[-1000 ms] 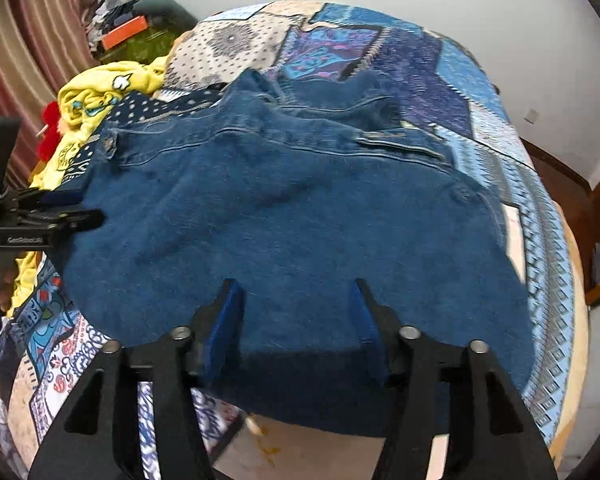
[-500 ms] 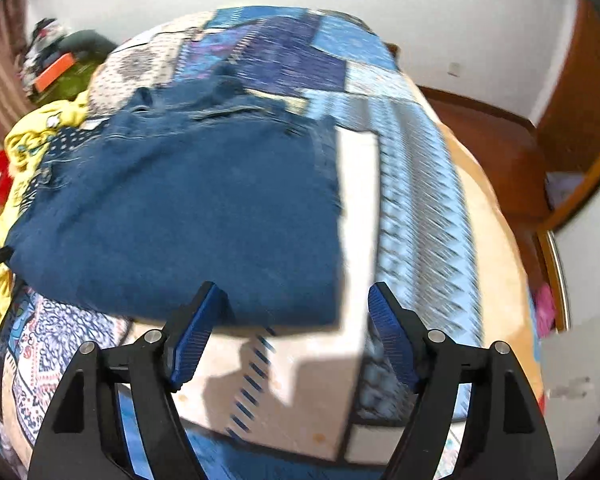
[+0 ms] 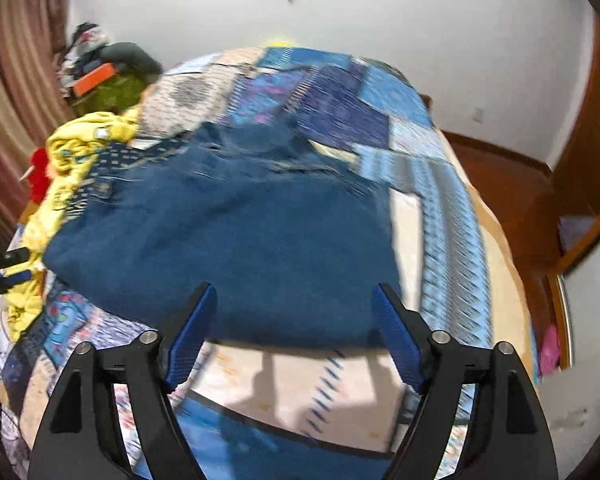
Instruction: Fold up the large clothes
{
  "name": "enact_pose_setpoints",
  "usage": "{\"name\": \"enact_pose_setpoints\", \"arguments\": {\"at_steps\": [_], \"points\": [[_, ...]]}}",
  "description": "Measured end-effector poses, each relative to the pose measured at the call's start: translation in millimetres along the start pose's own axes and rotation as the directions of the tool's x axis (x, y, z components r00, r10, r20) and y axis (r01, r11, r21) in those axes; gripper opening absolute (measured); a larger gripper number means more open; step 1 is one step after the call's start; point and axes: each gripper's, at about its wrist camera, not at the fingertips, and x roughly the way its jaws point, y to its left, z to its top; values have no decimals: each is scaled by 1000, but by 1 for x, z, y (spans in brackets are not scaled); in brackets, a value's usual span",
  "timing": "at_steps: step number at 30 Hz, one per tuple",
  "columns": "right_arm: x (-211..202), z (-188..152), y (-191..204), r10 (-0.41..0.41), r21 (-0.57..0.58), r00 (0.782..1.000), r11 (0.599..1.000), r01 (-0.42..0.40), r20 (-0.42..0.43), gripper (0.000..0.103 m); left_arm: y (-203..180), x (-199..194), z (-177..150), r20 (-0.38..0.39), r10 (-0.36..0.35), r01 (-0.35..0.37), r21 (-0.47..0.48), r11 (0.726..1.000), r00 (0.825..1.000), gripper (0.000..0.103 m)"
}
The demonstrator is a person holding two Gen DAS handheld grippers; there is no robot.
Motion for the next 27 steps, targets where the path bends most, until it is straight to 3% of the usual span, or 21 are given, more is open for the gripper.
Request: {"name": "enact_pose_setpoints", "arguments": {"at_steps": [3, 8, 14, 19, 22, 24, 27], "points": [[13, 7, 20, 39, -30, 999, 999, -39, 2, 82, 7, 22, -4, -55, -71, 66, -85, 994, 996, 92], [50, 11, 46, 69, -78, 996, 994, -74, -58, 82, 12, 62, -6, -109, -124, 104, -175, 979, 986, 92], [88, 7, 57, 63, -91, 986, 993, -77, -152, 82, 5, 87, 9, -71, -176, 160, -188, 969, 982, 91], [96, 7, 52, 89, -45, 983, 994, -97, -162, 93, 5, 107, 25, -19, -206, 197, -224, 955, 978, 82], [98, 7, 50, 112, -18, 978, 993, -117, -175, 96, 4, 112, 30, 22, -217, 216, -246, 945, 976, 71], [97, 7, 52, 105, -20, 978, 994, -110, -182, 96, 8, 113, 34, 37, -197, 200, -253, 947, 980, 51], [95, 9, 55, 97, -27, 976, 994, -104, -198, 96, 14, 105, 36, 68, -216, 226, -288, 930, 974, 41]]}}
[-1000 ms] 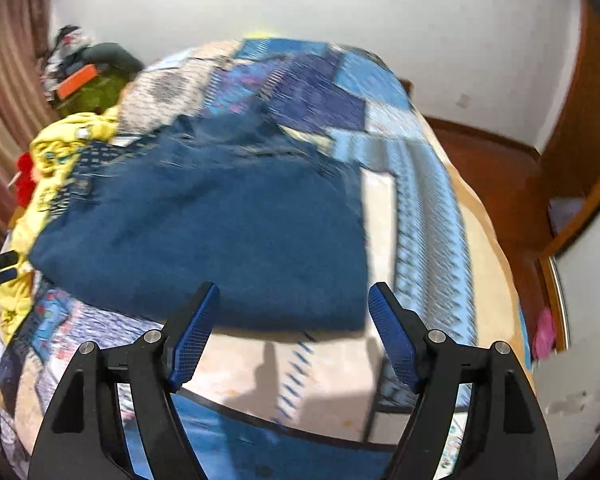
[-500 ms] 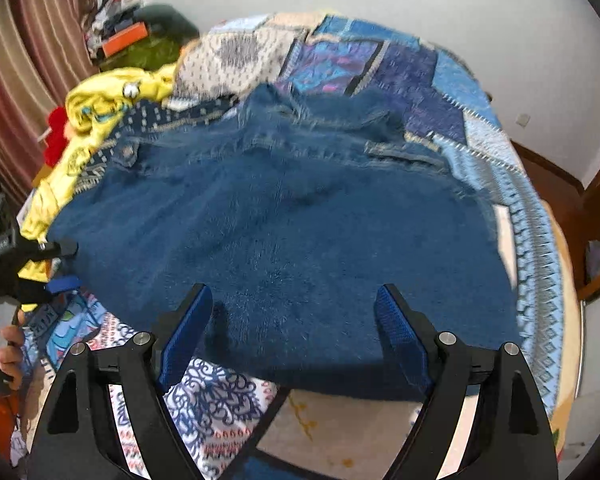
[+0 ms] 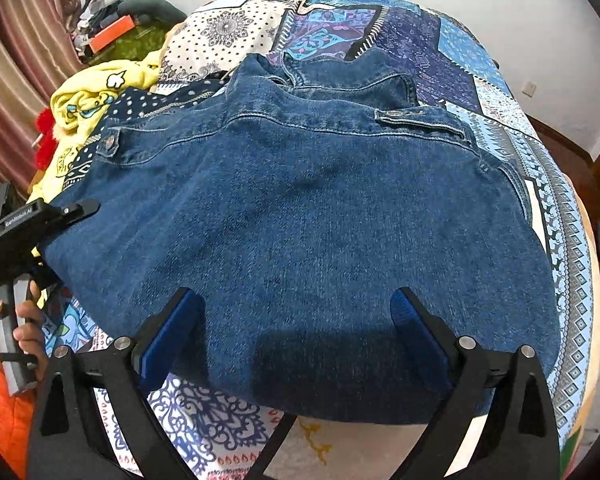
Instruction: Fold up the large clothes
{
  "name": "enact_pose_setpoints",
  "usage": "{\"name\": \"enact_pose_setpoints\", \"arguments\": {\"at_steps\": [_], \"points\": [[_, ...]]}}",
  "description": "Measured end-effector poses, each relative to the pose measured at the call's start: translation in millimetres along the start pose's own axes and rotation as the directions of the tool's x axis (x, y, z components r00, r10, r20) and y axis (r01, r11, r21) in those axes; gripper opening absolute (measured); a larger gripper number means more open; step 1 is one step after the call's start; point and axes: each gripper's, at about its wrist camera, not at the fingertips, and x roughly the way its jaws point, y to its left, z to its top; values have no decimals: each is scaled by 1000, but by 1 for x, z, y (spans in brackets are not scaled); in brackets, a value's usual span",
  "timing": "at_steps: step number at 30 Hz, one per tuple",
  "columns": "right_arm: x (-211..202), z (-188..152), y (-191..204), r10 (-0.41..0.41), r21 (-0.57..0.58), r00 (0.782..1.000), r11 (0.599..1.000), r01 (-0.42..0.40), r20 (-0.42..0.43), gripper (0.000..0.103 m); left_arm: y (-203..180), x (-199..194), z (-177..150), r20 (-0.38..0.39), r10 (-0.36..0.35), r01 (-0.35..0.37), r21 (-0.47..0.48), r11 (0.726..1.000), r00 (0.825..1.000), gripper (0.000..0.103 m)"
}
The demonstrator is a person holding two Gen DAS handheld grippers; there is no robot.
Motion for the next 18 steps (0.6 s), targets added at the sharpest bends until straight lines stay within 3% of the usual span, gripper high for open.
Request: {"name": "enact_pose_setpoints", "arguments": {"at_steps": [3, 6, 11, 14, 18], "points": [[-7, 1, 4, 15, -18, 1000, 1000, -15, -22, 96, -10, -17, 0, 34, -27, 26, 18, 999, 999, 31], [-14, 3, 9, 31, -30, 999, 999, -32, -31, 96, -30, -41, 3, 68, -82, 79, 55, 995, 994, 28], [-32, 9, 27, 39, -65, 999, 997, -39, 4, 96, -78, -86, 9, 170, -116, 85, 179, 980, 979, 28], [-39, 17, 45, 41, -99, 998, 994, -36, 45, 96, -106, -116, 11, 238, -113, 46, 269, 962, 965, 28], [-34, 26, 70, 67, -137, 996, 989, -57, 66, 96, -137, -140, 2, 312, -60, -74, 400, 914, 948, 28]]}}
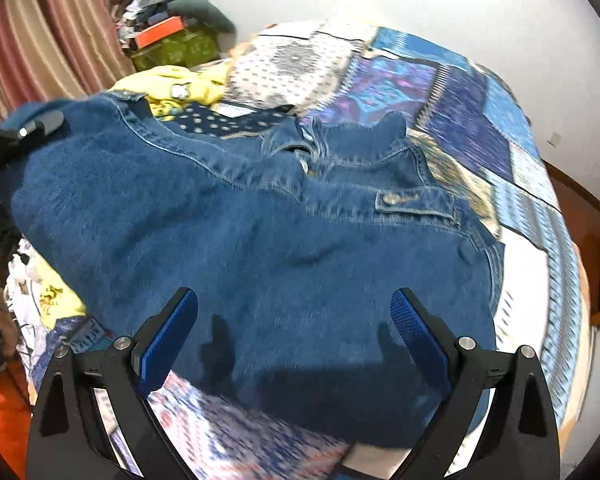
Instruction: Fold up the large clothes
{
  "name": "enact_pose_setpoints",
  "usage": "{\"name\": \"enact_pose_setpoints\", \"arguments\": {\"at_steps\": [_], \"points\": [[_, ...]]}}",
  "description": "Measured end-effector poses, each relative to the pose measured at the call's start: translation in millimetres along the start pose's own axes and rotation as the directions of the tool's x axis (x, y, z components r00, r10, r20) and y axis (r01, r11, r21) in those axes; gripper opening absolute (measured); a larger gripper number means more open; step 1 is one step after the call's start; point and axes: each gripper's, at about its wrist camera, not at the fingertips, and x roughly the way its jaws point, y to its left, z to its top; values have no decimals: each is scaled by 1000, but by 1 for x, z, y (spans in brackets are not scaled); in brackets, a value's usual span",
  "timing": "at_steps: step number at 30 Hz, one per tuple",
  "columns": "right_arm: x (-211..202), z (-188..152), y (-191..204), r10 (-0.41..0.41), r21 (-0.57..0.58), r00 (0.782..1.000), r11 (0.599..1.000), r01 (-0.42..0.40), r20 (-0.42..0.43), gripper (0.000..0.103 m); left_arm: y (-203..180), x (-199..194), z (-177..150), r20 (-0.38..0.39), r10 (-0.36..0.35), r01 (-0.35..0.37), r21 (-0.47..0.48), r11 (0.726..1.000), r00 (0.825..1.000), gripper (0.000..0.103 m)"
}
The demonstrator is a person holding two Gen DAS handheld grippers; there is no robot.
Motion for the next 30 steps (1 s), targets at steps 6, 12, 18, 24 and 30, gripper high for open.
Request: {"name": "enact_pose_setpoints", "arguments": {"at_steps": [6, 12, 18, 24, 30], "points": [[52, 4, 31, 35, -68, 996, 997, -41, -86, 96, -16, 0, -6, -9, 40, -40, 86, 996, 999, 28], [87, -9, 32, 43, -54, 993, 997, -50, -112, 103, -22, 18, -20, -42, 77, -72, 103, 992, 996, 27], [74, -7, 22, 116, -21, 982, 993, -120, -150, 103, -48, 27, -20, -62, 73, -64, 126, 990, 995, 27], [12, -27, -39, 151, 175, 988, 974, -146, -16, 103, -101, 40, -34, -84, 41, -22, 215, 976, 996, 27], [-39, -66, -96, -79, 271, 995, 961, 61, 57, 103, -165, 76, -65, -153, -9, 53, 289, 956, 988, 27]]}}
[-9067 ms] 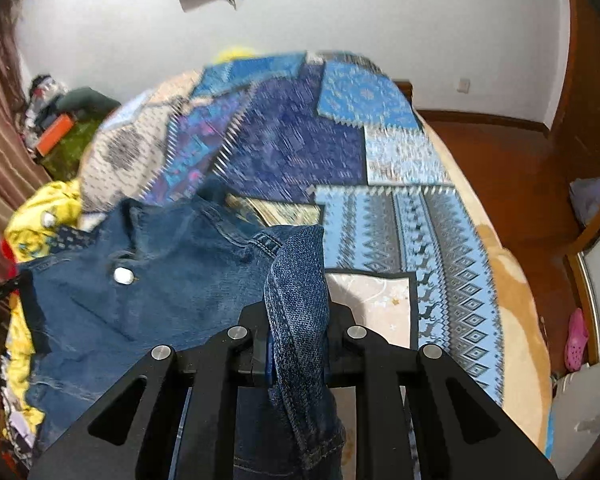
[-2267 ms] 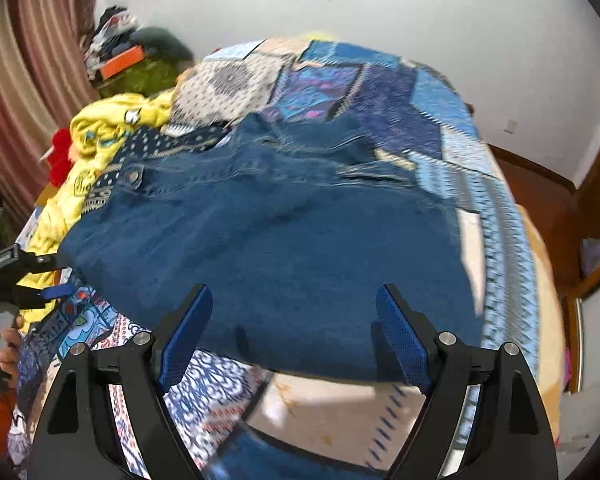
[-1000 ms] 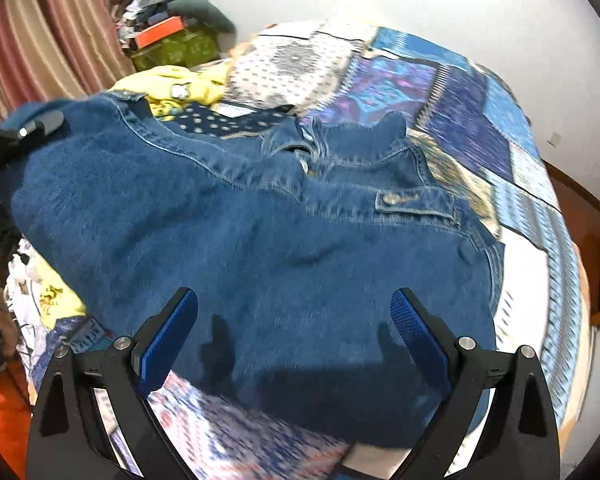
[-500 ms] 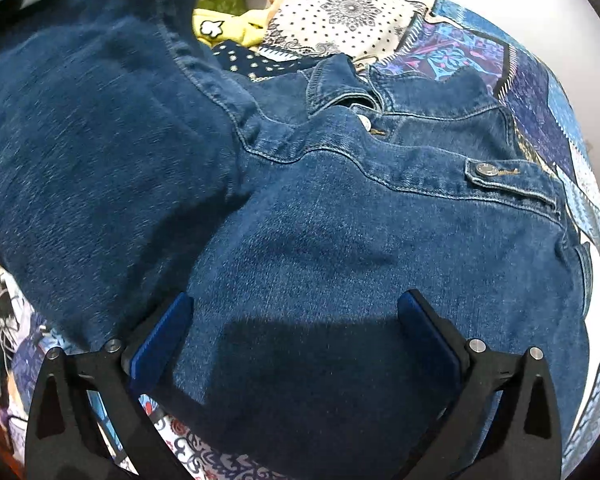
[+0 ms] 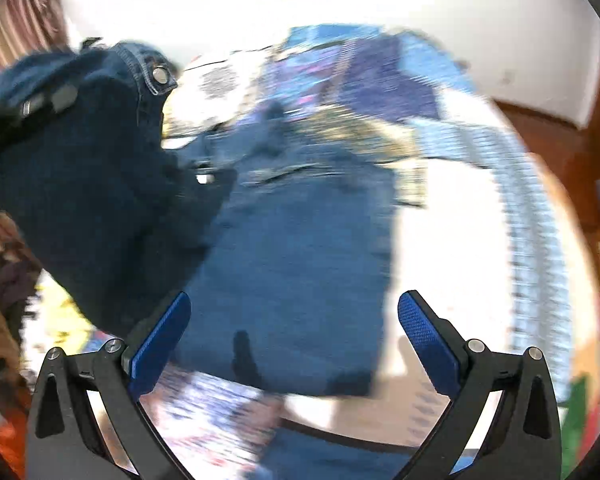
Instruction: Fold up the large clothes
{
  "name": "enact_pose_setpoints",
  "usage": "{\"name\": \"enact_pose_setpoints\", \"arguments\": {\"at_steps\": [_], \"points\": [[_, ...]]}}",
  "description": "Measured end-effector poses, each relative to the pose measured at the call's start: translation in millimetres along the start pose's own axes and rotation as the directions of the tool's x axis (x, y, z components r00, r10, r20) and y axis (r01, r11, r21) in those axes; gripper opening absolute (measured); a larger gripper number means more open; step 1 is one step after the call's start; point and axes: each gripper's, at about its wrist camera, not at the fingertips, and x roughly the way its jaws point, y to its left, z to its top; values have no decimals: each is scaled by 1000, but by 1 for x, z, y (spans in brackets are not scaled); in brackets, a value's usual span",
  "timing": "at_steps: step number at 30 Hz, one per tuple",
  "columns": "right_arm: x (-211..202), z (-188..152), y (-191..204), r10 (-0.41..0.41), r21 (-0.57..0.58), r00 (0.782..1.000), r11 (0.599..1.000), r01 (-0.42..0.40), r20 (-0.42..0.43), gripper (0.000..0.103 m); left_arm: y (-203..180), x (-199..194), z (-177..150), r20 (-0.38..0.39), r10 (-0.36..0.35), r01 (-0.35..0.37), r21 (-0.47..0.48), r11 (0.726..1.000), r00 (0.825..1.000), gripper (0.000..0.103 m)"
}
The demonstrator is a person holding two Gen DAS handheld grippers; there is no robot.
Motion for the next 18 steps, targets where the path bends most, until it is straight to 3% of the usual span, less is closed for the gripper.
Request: {"name": "enact_pose_setpoints", "arguments": {"at_steps": [8, 10, 15, 18], "points": [[-11, -38, -54, -62, 91, 997, 994, 66, -48, 103, -76, 69, -54, -164, -15, 44, 174, 984, 986, 28], [-14, -47, -69, -64, 141, 996, 987, 72, -61, 103, -85, 89, -75, -235, 9, 46, 227, 973, 972, 28], [-34, -64, -94, -80, 210, 996, 974, 89, -51, 103, -90, 121, -132, -384, 97, 51, 357, 933, 918, 30], [-44, -69, -105, -103, 235, 994, 966, 111, -46, 103, -91, 118, -144, -395, 112, 69, 418, 906, 912, 33]]}}
